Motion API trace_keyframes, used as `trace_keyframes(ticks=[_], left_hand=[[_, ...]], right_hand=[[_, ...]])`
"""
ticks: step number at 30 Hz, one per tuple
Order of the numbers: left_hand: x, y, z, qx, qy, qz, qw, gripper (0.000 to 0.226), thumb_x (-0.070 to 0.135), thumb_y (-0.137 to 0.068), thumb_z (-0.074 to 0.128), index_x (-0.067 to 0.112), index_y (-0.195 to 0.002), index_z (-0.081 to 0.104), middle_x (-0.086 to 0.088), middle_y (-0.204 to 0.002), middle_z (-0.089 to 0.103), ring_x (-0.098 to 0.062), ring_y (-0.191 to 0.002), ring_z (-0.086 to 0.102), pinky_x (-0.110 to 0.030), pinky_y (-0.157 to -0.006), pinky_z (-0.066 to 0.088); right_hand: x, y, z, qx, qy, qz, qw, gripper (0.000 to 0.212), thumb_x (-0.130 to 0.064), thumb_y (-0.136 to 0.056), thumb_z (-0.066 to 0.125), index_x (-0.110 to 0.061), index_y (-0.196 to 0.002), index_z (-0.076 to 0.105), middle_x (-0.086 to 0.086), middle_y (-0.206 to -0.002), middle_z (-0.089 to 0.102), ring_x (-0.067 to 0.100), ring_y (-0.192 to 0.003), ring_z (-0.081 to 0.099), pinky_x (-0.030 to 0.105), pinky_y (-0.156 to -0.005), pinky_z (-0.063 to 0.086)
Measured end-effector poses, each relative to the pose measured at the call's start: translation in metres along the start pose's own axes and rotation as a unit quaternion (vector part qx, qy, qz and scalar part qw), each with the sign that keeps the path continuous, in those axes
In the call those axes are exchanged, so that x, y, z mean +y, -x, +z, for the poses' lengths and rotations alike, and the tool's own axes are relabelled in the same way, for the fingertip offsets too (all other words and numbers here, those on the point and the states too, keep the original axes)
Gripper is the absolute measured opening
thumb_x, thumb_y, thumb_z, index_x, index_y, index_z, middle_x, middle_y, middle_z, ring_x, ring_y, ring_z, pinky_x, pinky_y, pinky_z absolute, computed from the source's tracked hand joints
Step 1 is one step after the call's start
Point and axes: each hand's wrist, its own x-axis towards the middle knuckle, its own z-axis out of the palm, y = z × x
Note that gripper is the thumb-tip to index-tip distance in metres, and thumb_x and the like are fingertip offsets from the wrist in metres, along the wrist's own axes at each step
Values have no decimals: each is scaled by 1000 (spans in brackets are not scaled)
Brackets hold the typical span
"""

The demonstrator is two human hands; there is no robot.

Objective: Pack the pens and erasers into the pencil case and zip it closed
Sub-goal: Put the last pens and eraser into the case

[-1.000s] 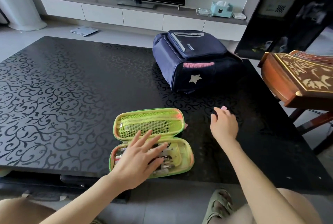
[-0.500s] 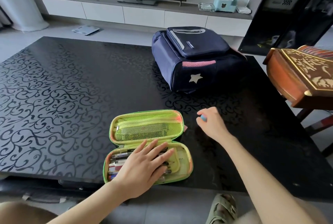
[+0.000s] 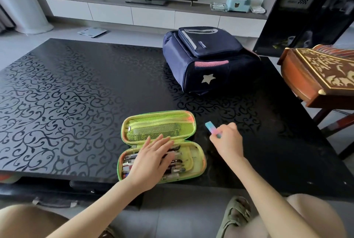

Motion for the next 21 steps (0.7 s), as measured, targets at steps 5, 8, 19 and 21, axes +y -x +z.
trace_keyframes(ticks=[5,8,19,21], left_hand=[[-14,10,-6,-16,-73,-46,996,78,63,-86,-7,30,-137,41,-1,-146,38,-24,-140,23,-45,-115,5],[-18,16,-4,-66,-138,-40,987,73,60,-89,-6,31,-137,41,-8,-146,39,-33,-138,27,-49,-112,6],[-26,12,-11,-69,-14,-42,997,87,75,-73,-10,35,-144,22,1,-154,20,-18,-144,2,-35,-115,7],[-25,11,-14,-76,-12,-36,996,79,72,-80,1,32,-143,26,2,-154,23,-16,-144,4,-34,-115,10]], right_hand=[[-13,60,-26,-78,-18,-55,995,8,-26,-81,64,-19,-82,66,-4,-90,47,13,-69,54,18,-53,39],[-34,76,-15,-90,41,-93,991,14,-25,-85,59,-13,-84,64,1,-91,46,21,-69,56,28,-59,46],[-41,73,-26,-131,-11,-156,979,42,-12,-82,64,-19,-122,54,-4,-109,55,9,-91,52,16,-75,37],[-43,72,-24,-157,-9,-181,971,52,-12,-81,65,-21,-130,49,-5,-116,56,12,-103,54,19,-83,43]])
